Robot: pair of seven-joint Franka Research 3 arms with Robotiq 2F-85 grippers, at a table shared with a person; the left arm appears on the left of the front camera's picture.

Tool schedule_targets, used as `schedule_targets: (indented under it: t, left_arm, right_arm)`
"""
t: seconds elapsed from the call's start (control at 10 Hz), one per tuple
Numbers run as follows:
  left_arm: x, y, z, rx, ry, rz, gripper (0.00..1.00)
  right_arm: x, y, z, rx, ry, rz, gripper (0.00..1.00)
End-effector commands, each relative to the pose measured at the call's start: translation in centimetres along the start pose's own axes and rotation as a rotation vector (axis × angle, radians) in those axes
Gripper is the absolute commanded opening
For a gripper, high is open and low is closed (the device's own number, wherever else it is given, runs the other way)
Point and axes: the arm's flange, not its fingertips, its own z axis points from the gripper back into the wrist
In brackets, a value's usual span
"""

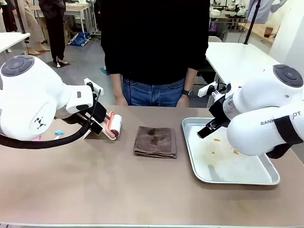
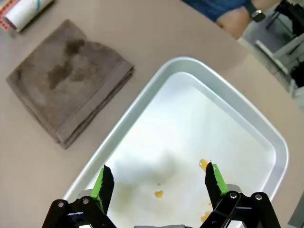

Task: Clean the surface of the table.
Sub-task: Hold the Lint Roller with your left hand and the towel with your right hand.

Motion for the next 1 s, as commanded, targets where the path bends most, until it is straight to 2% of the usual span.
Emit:
schedule_targets:
  t: [0.0, 0.9]
  left_arm:
    - [0.0, 0.0, 0.0, 0.0, 0.0, 0.0, 1.0]
    - [0.0, 0.0, 0.0, 0.0, 0.0, 0.0, 1.0]
  right_arm:
    - [0.02, 0.0, 0.01, 0.0, 0.0, 0.0, 1.0]
    - [0.02, 0.0, 0.01, 0.0, 0.0, 0.0, 1.0]
